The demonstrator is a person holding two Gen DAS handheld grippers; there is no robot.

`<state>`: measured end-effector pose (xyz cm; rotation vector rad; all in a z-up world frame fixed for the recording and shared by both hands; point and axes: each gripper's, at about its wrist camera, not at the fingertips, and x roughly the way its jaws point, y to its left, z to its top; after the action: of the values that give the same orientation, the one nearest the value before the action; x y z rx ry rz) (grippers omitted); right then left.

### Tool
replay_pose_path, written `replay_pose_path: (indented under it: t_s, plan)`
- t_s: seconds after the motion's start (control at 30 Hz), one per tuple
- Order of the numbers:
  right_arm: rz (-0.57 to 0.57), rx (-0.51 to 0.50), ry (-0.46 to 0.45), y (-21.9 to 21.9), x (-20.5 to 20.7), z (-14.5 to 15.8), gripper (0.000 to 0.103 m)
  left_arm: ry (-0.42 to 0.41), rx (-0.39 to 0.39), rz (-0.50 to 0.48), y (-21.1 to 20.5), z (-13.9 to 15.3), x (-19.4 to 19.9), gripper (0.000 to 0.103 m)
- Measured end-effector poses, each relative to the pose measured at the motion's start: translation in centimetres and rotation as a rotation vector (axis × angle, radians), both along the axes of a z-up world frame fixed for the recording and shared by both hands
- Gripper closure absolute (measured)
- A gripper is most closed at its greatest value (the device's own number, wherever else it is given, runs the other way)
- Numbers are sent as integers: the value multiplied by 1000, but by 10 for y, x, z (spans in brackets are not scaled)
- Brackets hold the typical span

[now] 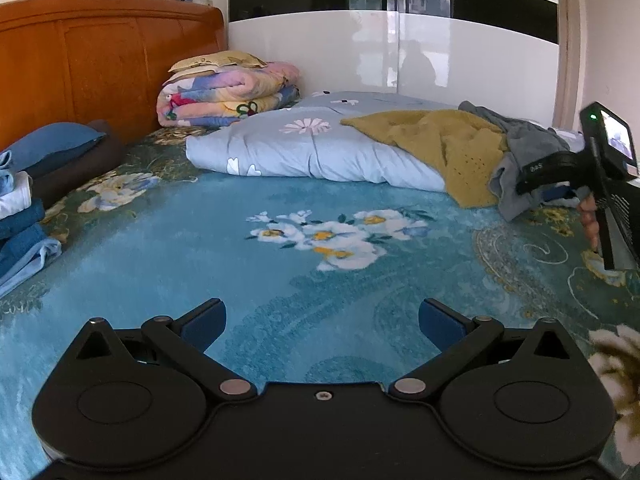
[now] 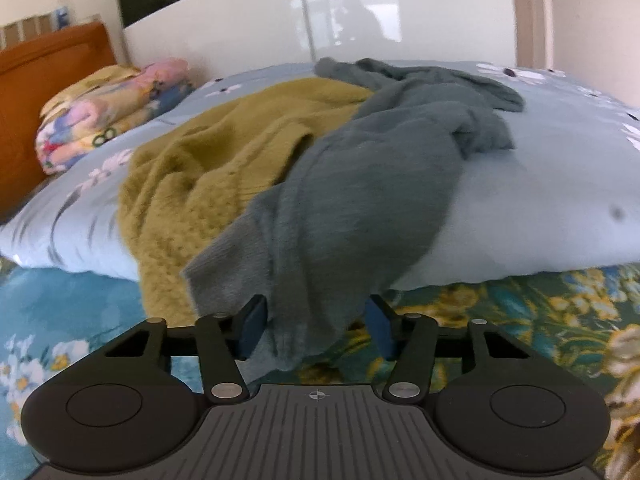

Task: Fold clothes
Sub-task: 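Grasp the grey sweatshirt's sleeve edge with the right gripper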

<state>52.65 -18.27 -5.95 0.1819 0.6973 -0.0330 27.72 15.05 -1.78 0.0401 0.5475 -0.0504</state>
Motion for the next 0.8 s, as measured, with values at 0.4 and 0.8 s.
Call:
replay_pose_path:
  t_s: [0.4, 0.8]
  plan:
    - [98, -63, 48, 12, -12, 10, 96, -1, 11, 17, 3, 5, -14, 1]
    - [371, 16, 42, 36, -80, 49, 97, -36, -9, 33, 5, 23, -39, 1]
